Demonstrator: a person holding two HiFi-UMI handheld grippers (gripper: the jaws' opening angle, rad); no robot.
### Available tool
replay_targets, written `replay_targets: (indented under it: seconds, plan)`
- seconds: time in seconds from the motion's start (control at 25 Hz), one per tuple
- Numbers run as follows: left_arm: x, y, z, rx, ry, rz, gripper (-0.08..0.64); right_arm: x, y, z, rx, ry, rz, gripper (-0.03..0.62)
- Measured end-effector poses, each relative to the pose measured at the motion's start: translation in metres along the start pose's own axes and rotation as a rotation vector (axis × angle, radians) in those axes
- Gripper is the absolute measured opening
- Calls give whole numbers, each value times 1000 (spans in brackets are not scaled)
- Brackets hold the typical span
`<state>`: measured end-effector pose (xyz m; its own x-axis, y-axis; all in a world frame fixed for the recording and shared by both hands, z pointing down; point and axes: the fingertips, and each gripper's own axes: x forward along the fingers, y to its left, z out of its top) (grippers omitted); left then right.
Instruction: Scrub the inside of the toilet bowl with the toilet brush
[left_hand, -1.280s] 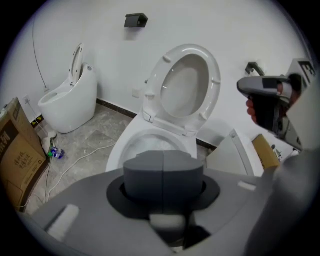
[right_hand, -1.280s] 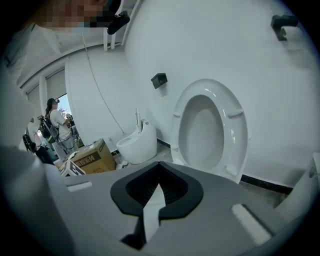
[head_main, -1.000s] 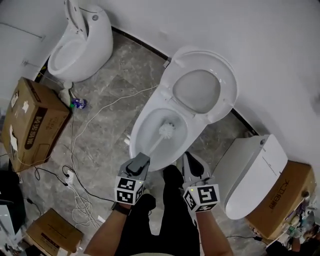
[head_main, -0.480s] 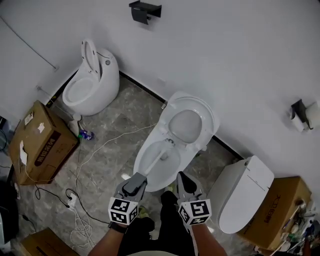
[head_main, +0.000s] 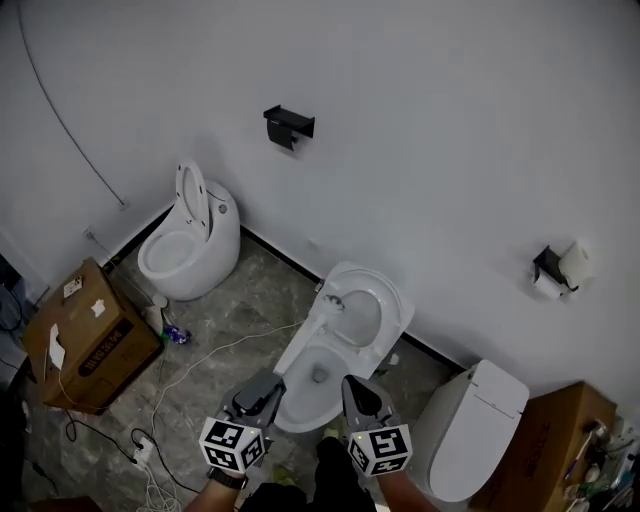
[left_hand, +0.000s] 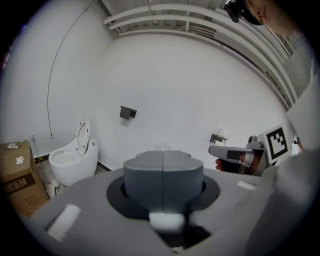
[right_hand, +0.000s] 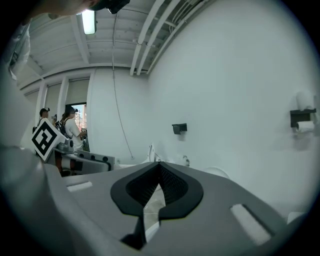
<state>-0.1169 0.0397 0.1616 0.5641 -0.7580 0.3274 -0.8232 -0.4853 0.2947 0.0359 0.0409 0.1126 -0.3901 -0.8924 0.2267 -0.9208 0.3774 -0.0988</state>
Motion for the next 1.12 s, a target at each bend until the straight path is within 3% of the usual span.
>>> replay_targets:
  seconds: [0.8,1.12]
  plan:
    - [-55,-39,201,88,-269,16,146,-31,16,197,-97,-250,-2,12]
    - [-78,-45,245,93,-331,18,146,-40,26,237,-128,-302,10,11]
